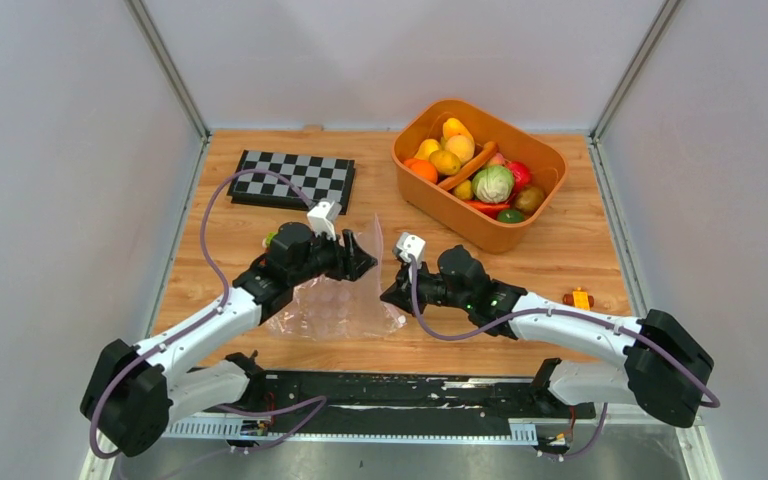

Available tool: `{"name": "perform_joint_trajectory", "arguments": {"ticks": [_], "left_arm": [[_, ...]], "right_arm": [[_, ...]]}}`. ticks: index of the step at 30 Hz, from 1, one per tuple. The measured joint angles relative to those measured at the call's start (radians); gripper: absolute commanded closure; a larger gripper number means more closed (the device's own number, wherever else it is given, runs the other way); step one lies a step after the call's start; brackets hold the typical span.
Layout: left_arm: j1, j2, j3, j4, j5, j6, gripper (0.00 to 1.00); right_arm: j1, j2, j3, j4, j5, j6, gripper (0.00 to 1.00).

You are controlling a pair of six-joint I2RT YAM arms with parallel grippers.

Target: Place the food in the zip-top bag and seal the zipper

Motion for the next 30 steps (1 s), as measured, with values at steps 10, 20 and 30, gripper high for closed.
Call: {"name": "perform_joint_trajectory", "arguments": {"ticks": [10,20,30], "left_arm": [[-0.051,0.055,0.05,-0.023,-0.041,0.011,0.53],[-0.055,0.05,0.062,-0.071,-0.085,0.059,0.81],[-0.055,0.05,0.062,-0.077,-0.085,0.063,1.0]], "right_arm": [[0.009,0.0,0.003,-0.003,0.025,0.005,1.0],[0.009,-0.016,0.004,-0.024,0.051,0.04,1.0],[0.009,-0.039,0.005,-0.046,0.077,0.108,1.0]]}}
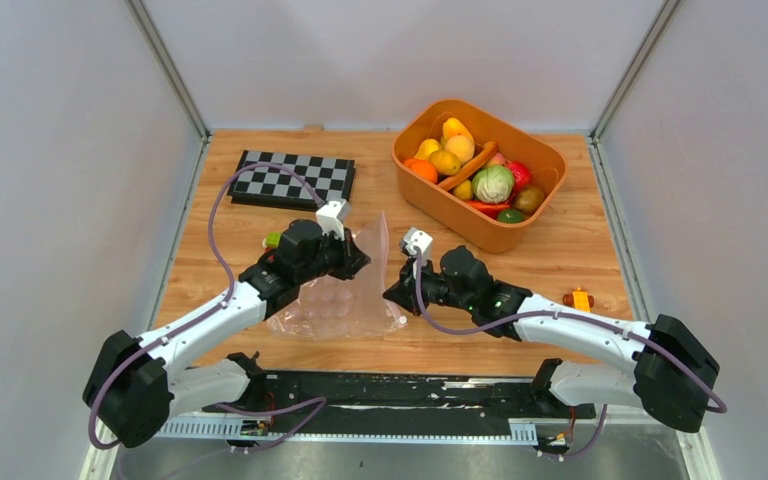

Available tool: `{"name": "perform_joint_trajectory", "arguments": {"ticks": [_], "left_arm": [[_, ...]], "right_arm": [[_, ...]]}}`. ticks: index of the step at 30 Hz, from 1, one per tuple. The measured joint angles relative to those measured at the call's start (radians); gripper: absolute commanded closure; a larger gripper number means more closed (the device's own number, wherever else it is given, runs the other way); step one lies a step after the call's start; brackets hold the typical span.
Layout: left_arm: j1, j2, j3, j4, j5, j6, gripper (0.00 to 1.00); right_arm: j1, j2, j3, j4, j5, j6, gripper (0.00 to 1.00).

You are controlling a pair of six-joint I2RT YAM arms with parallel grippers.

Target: Place the food in the zip-top bag and seal the zipper

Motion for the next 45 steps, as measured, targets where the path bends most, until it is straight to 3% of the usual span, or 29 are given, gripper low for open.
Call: {"name": "perform_joint_trajectory", "arguments": {"ticks": [5,9,13,18,24,28,34,40,45], "left_arm": [[0.0,-0.009,0.0,0.0,-0.001,0.002,1.0],[0.0,-0.031,0.0,-0.001,-0.003,0.007,1.0],[0.0,-0.056,0.0,-0.002,-0.008,0.014,1.0],[0.0,-0.075,0.0,-0.002,-0.009,0.024,0.97],[0.0,-0.077,-0.006,-0.007,-0.014,0.034,0.53],[0.0,-0.085,-0.036,-0.007,-0.035,0.032,0.34],[0.0,-0.105,-0.077,-0.002,-0.073,0.032,0.22],[0.0,-0.152,-0.115,-0.002,-0.133,0.039,0.16],[0.0,-0.177,-0.116,-0.002,-0.165,0.056,0.16]], "right_arm": [[0.0,0.0,0.008,-0.008,0.014,0.044,0.9],[0.0,0.0,0.008,-0.012,0.027,0.09,0.66],[0.0,-0.002,0.01,-0.025,0.034,0.129,0.51],[0.0,-0.051,0.009,-0.048,0.105,0.189,0.47],[-0.004,-0.109,0.008,-0.176,0.339,0.313,0.44],[-0.014,-0.103,-0.011,-0.269,0.426,0.401,0.4],[-0.015,-0.039,-0.072,-0.269,0.423,0.513,0.4],[-0.015,0.09,-0.08,-0.228,0.388,0.605,0.42],[-0.015,0.201,-0.062,-0.185,0.388,0.631,0.54]]}}
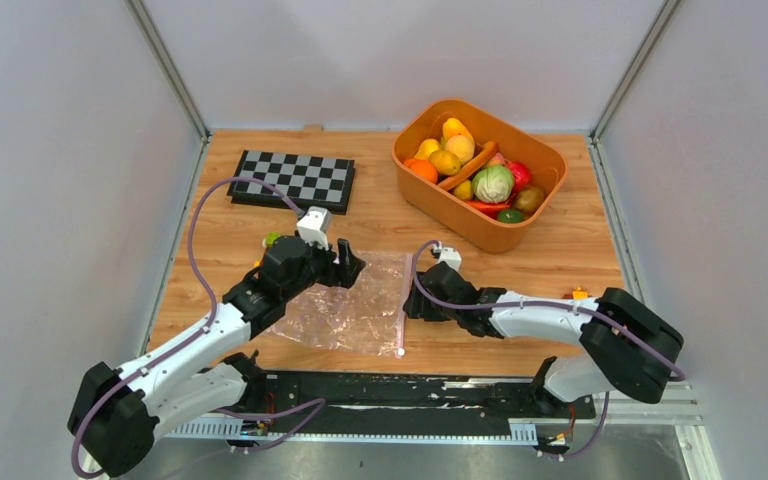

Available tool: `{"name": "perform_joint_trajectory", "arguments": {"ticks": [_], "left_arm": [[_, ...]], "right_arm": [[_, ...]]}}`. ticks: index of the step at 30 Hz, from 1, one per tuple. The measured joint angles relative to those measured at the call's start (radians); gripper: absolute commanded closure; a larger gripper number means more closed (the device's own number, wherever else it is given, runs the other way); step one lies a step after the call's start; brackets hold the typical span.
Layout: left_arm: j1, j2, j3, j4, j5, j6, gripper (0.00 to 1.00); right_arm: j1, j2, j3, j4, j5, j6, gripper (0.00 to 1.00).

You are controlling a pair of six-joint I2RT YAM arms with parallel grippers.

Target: Place the food in the zip-top bag and seal the zipper

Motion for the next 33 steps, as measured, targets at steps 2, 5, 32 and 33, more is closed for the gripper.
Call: {"name": "perform_joint_trajectory", "arguments": {"ticks": [2,5,32,33], "left_arm": [[0.0,-0.001,0.0,-0.003,-0.006,0.008,0.16],[0.001,-0.001,0.0,-0.009,-0.008,0.013,0.16],[0.001,0.037,0.007,-0.05,0.0,-0.013,0.18],[0.001,0.037,0.01,-0.052,0.0,-0.013,0.18]], "right_arm": [[0.0,0.018,0.001,0.015,-0.003,0.006,0.57],[0.0,0.018,0.001,0.033,-0.014,0.01,0.7],[0.009,0.065,0.001,0.141,-0.197,-0.014,1.0],[0.01,0.063,0.001,0.146,-0.198,-0.014,1.0]]}}
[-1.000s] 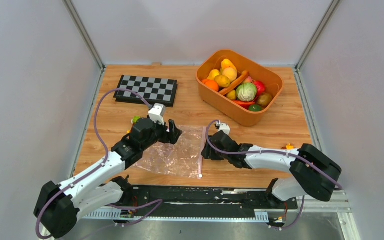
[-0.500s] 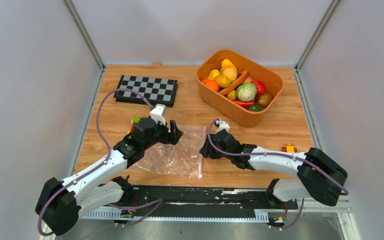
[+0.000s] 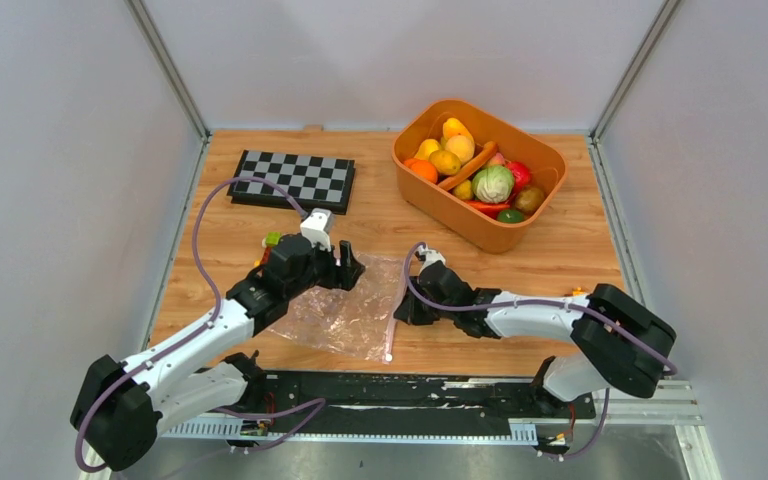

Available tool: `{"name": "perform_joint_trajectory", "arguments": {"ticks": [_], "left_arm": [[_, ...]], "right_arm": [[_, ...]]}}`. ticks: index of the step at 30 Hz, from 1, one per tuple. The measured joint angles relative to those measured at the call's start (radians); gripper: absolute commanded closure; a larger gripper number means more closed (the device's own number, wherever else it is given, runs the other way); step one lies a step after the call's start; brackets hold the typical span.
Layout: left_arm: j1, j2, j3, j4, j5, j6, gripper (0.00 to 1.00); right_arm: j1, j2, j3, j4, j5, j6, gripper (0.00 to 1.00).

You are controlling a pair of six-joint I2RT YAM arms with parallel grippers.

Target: Place the food in the zip-top bag and seal the zipper

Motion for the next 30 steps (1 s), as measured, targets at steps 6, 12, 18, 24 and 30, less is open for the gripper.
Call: {"name": "perform_joint_trajectory", "arguments": {"ticks": [6,12,18,24,30], "left_arm": [[0.001,0.003,0.022,-0.002,0.001,0.003,0.18],[0.001,0.007,0.025,-0.002,0.005,0.003,0.17],[0.001,0.033,0.025,-0.002,0.053,0.004,0.17],[0.0,0.067,0.025,-0.003,0.13,0.004,0.16],[-0.053,0.043,-0.011,0.001,0.131,-0.001,0.14]], "right_arm": [[0.003,-0.06,0.007,-0.019,0.024,-0.047,1.0],[0.003,-0.093,0.025,-0.018,0.003,-0.084,1.0],[0.003,-0.094,0.026,-0.006,-0.019,-0.1,1.0],[0.002,-0.127,0.026,-0.027,0.004,-0.109,0.99],[-0.011,-0.218,0.06,-0.24,0.212,-0.067,0.58]]}}
